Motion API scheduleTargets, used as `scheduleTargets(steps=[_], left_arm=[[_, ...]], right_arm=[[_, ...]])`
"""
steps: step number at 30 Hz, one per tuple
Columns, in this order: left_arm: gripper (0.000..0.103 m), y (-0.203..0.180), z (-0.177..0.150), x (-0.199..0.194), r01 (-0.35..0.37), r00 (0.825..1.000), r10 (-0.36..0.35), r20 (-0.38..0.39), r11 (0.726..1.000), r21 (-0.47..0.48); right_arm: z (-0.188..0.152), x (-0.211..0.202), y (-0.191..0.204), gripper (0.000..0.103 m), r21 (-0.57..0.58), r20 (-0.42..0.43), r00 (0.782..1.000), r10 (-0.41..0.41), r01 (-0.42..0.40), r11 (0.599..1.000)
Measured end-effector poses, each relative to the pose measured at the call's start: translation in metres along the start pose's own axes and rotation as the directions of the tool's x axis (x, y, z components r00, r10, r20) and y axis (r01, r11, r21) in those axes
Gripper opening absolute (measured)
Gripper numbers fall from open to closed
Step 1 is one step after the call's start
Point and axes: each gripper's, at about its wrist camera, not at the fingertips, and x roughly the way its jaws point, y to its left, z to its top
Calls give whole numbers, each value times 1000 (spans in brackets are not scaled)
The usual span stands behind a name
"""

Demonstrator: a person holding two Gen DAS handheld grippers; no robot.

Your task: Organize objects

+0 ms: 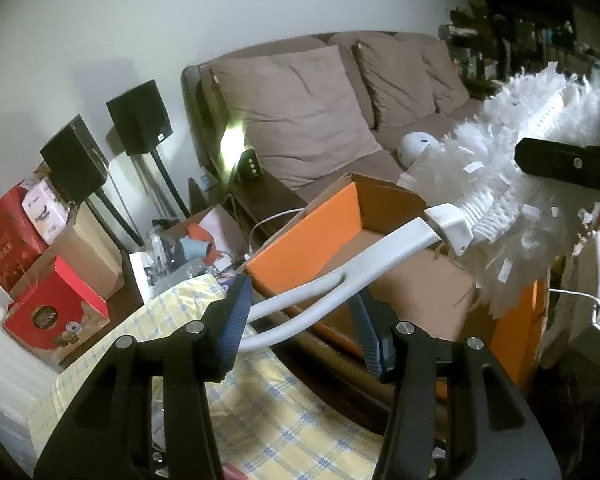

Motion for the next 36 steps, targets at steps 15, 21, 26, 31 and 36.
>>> scheduleTargets(steps=[15,21,26,31,36], left_arm=[[48,-9,3,4,-30,1000,30,-3,999,14],[48,-10,3,10,-67,998,67,-6,997,25],[48,-7,0,15,-59,998,59,-18,998,13],[49,-6,-1,14,-65,998,65,-20,998,13],[49,-5,-2,17,-58,998,58,-35,998,10]], right_arm=[[-1,1,-16,31,36,-39,999,7,-5,999],[-4,9,-20,31,62,-75,997,1,4,998],[-5,13,-23,31,77,-88,996,2,5,997],[-6,20,-30,32,108,-124,992,3,11,994],[-8,26,-35,32,136,-149,989,2,18,991]])
